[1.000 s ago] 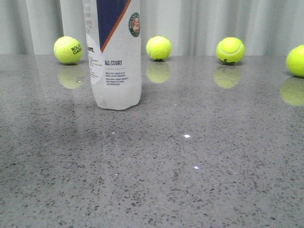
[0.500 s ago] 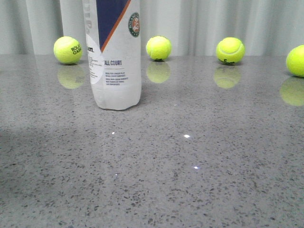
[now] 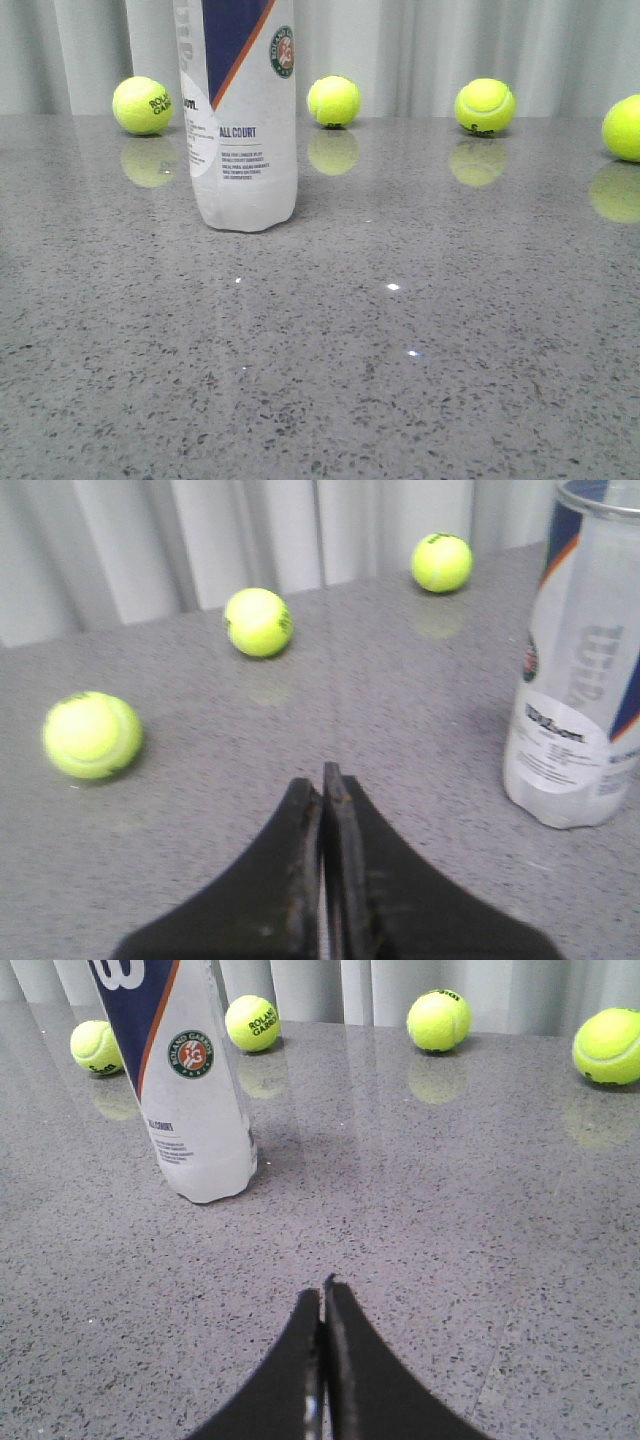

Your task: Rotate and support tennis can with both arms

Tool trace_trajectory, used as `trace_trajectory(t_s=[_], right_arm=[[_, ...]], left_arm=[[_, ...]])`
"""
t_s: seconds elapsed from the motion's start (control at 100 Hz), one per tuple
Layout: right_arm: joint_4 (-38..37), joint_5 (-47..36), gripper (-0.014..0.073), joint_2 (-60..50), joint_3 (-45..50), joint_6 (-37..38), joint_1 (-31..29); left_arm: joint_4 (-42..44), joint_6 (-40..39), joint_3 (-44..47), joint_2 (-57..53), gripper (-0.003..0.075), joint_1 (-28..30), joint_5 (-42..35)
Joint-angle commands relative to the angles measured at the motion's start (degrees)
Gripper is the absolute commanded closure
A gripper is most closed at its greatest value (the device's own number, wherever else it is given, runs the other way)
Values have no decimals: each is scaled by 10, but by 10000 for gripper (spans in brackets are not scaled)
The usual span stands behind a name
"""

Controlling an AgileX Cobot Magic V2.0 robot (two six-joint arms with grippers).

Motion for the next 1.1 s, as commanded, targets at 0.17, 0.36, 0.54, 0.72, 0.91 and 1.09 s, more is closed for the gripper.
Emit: trace_trajectory(t_s=[0.17, 0.36, 0.54, 0.72, 0.91, 1.09], right_arm=[[-4, -43, 654, 3, -16, -6, -1], [-4, -43, 654, 3, -16, -6, -1], [-4, -43, 654, 3, -16, -6, -1], [-4, -43, 654, 3, -16, -6, -1], [-4, -43, 654, 3, -15, -6, -1], [-4, -43, 654, 3, -15, -6, -1]], left_arm=[[55, -58, 69, -98, 739, 54, -112], [54, -58, 187, -182, 739, 79, -190], [42, -67, 291, -262, 739, 83, -223], [29, -67, 373, -331, 739, 83, -250], [29, -67, 391, -344, 738, 83, -223], [29, -67, 391, -344, 738, 81, -226]])
